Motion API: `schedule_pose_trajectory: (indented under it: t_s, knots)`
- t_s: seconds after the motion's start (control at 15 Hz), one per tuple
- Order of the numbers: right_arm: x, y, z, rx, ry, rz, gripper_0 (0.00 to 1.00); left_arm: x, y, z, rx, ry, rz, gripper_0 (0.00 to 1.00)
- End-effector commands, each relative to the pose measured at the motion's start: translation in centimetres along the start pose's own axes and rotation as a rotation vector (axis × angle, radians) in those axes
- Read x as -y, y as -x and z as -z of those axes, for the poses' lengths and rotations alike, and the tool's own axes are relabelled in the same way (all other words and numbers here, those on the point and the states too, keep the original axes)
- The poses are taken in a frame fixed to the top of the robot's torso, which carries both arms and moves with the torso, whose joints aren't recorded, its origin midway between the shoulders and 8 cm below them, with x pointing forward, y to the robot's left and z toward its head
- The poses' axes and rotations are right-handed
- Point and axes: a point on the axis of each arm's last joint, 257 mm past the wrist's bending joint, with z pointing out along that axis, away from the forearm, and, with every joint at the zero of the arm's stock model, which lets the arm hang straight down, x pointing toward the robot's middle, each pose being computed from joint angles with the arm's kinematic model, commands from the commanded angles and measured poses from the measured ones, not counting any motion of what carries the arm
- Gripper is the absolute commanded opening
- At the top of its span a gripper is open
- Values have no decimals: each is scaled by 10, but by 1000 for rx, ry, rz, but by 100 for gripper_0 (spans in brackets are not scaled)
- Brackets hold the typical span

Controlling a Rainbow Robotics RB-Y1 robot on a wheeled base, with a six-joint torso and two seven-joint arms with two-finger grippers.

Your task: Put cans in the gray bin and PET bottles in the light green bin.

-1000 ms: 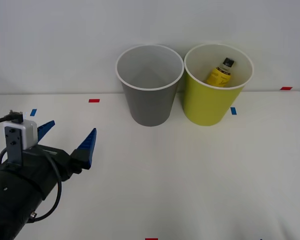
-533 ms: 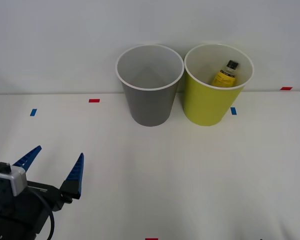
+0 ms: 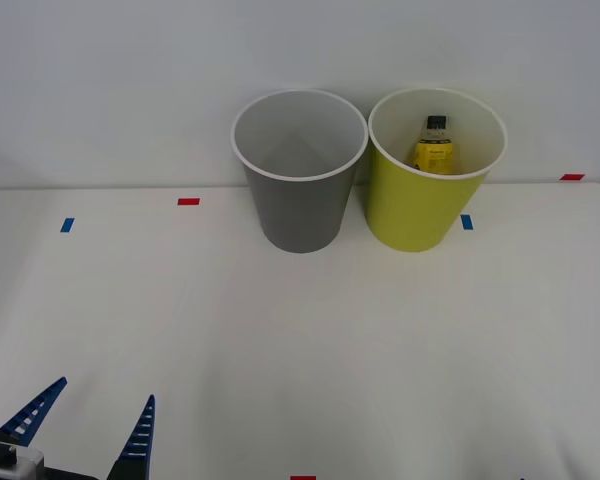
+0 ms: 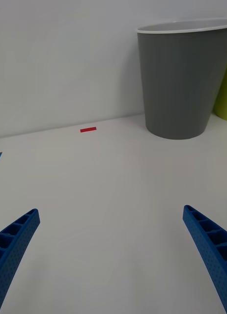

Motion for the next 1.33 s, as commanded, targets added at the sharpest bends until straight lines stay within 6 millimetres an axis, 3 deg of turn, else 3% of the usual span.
schedule_pose_trajectory:
  t_s: [0.07, 0.53, 1.33]
  knots:
    - [0, 0, 0, 0, 0, 0, 100, -2, -10, 26, -30, 25, -28, 100]
    - [0, 0, 0, 0, 0, 0, 100, 4, -43, 62, -91, 45, 12, 100]
    - [0, 0, 0, 0, 0, 0, 100, 8, -43, 64, -94, 43, 17, 100]
